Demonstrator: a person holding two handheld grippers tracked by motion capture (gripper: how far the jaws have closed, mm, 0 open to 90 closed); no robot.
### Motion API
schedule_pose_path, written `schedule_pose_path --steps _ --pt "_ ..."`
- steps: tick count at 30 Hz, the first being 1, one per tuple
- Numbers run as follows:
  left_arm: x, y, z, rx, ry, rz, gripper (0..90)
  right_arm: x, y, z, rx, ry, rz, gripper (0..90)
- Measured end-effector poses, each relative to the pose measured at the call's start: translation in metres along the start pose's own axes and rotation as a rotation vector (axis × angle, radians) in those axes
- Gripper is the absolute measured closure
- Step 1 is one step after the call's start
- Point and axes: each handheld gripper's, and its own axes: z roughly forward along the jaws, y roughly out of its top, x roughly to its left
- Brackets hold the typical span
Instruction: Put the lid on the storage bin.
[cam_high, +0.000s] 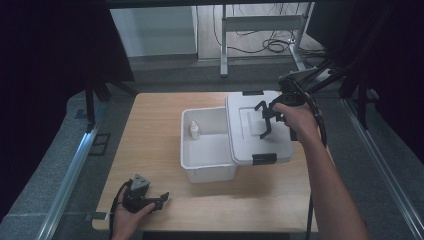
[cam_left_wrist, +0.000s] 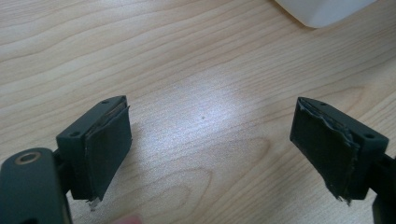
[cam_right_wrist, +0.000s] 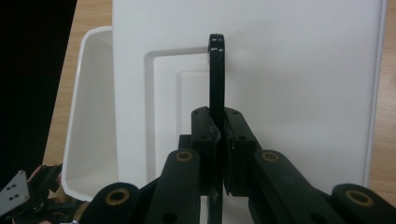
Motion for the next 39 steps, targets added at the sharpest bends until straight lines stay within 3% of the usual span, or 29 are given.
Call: schedule_pose_path --steps 39 --pt "0.001 0.0 0.0 0.005 -0.002 -0.001 12.7 0.055 0.009 0.03 0.044 0.039 -0.041 85.4"
